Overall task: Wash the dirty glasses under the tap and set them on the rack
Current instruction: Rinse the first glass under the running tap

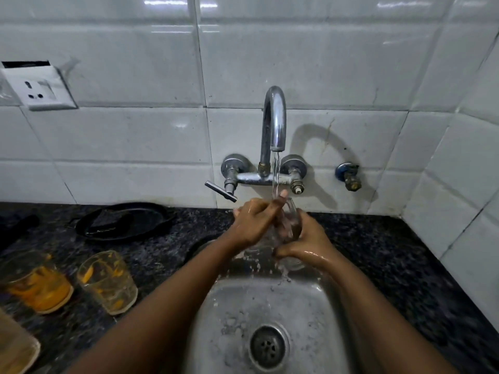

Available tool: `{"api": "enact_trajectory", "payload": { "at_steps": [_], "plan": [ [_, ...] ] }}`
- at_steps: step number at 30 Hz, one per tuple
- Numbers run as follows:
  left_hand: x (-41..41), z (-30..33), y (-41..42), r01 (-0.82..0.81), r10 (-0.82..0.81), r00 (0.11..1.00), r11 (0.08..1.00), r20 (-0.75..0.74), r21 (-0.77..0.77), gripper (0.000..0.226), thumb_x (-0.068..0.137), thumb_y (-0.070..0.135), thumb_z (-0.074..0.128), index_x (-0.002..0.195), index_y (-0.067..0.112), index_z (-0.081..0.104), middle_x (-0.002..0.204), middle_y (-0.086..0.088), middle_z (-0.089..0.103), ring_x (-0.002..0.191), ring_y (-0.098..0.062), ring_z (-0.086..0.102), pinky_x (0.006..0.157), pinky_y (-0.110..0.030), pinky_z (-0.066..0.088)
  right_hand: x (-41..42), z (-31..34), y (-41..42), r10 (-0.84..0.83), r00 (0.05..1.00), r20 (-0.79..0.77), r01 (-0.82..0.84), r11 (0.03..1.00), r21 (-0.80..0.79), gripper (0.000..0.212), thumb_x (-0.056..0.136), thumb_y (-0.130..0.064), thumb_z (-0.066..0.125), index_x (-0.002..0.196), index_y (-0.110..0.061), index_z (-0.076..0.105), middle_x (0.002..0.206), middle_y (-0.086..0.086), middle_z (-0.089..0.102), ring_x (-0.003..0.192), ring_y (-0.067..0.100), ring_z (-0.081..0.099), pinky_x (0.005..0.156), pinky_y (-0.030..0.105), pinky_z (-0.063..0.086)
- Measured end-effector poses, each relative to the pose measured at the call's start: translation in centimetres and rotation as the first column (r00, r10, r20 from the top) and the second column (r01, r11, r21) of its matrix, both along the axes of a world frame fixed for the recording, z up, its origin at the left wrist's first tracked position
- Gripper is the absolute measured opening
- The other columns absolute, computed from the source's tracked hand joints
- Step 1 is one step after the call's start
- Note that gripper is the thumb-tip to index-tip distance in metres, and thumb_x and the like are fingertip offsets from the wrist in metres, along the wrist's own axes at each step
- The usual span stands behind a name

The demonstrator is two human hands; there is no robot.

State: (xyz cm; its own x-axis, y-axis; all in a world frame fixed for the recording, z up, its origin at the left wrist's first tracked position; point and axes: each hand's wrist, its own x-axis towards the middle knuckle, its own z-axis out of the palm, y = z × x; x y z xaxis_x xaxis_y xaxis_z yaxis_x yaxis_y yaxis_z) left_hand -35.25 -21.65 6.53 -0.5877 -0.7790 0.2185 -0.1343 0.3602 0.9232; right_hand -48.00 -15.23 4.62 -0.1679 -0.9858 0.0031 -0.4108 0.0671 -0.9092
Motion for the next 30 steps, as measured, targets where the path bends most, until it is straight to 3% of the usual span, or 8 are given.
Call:
{"api": "enact_trajectory", "payload": {
  "at_steps": [5,9,13,16,21,24,27,30],
  "plan": [
    [1.3,3.0,0.0,0.641,-0.033,0.421,0.718,0.906,-0.272,0.074,0.074,0.02,0.072,0.14,0.023,0.037,0.146,-0.005,0.037,0.133,-0.021,0.036,0.111,-0.038,0.031,-0.9,1.2,-1.0,-0.067,0.737,-0.672,-0.092,0.976,-0.198,0.077,0.066,-0.013,0.078,0.132,-0.026,0.04,0.128,0.003,0.054,0.116,0.023,0.05,0.099,0.044,0.042],
    [-0.1,2.1,0.6,0.742,0.241,0.289,0.555,0.926,-0.376,0.077,0.081,0.004,0.062,0.144,0.027,0.025,0.156,-0.006,0.015,0.143,-0.032,0.016,0.11,-0.055,0.027,-0.5,1.4,-1.3,0.042,0.539,-0.841,-0.249,0.962,-0.111,0.079,0.073,-0.016,0.073,0.141,-0.022,0.033,0.138,0.007,0.045,0.126,0.025,0.039,0.105,0.042,0.03],
    [0.5,2.0,-0.1,0.39,-0.372,0.708,0.915,0.601,0.107,0.039,0.086,0.0,0.052,0.125,0.003,0.051,0.124,-0.014,0.055,0.116,-0.027,0.052,0.093,-0.029,0.043,-0.6,0.9,-1.2,-0.011,0.784,-0.621,-0.123,0.977,-0.172,0.075,0.061,-0.024,0.081,0.127,-0.021,0.045,0.118,0.006,0.06,0.106,0.026,0.057,0.088,0.039,0.049],
    [0.5,2.2,0.0,0.157,-0.216,0.969,0.914,0.12,0.375,0.031,0.096,0.026,0.042,0.095,0.004,0.064,0.089,-0.01,0.068,0.081,-0.019,0.066,0.073,-0.029,0.052,-0.1,1.1,-0.9,-0.083,0.776,-0.626,0.044,0.996,-0.078,0.068,0.059,-0.032,0.081,0.115,-0.023,0.044,0.092,0.001,0.063,0.088,0.026,0.063,0.068,0.03,0.046],
    [-2.4,-0.3,0.8,-0.466,0.467,0.882,0.884,-0.054,0.036,0.052,0.091,0.044,0.047,0.051,0.013,0.053,0.054,-0.013,0.057,0.051,-0.023,0.056,0.059,-0.042,0.054,3.3,0.8,-0.3,-0.201,0.456,-0.867,0.146,0.978,-0.149,0.084,0.068,-0.033,0.077,0.129,-0.017,0.022,0.112,0.01,0.058,0.098,0.03,0.061,0.075,0.038,0.049],
    [-1.8,0.1,0.3,-0.319,0.342,0.924,0.936,-0.17,0.15,0.052,0.091,0.045,0.047,0.052,0.01,0.053,0.046,-0.006,0.053,0.036,-0.012,0.049,0.042,-0.021,0.044,1.3,0.6,0.4,-0.028,0.929,-0.37,0.021,1.0,-0.023,0.097,0.059,-0.026,0.083,0.136,-0.029,0.024,0.118,0.005,0.06,0.099,0.027,0.062,0.08,0.041,0.054],
    [-1.1,-0.2,0.4,-0.195,0.263,0.931,0.944,-0.253,0.265,0.051,0.091,0.041,0.049,0.049,0.011,0.048,0.041,0.0,0.048,0.032,-0.009,0.043,0.038,-0.017,0.04,-1.0,0.8,1.5,0.113,0.885,0.452,-0.19,0.973,0.129,0.086,0.06,-0.008,0.081,0.131,-0.031,0.038,0.123,0.007,0.058,0.105,0.029,0.062,0.079,0.041,0.056],
    [-1.8,-1.3,0.1,-0.245,0.291,0.947,0.927,-0.134,0.282,0.048,0.091,0.041,0.05,0.055,0.01,0.054,0.048,-0.004,0.054,0.039,-0.013,0.05,0.048,-0.024,0.047,0.3,0.1,1.5,0.012,0.999,0.034,-0.017,0.989,0.146,0.086,0.067,-0.011,0.078,0.138,-0.027,0.031,0.122,0.006,0.057,0.101,0.028,0.062,0.078,0.04,0.056]
  ]
}}
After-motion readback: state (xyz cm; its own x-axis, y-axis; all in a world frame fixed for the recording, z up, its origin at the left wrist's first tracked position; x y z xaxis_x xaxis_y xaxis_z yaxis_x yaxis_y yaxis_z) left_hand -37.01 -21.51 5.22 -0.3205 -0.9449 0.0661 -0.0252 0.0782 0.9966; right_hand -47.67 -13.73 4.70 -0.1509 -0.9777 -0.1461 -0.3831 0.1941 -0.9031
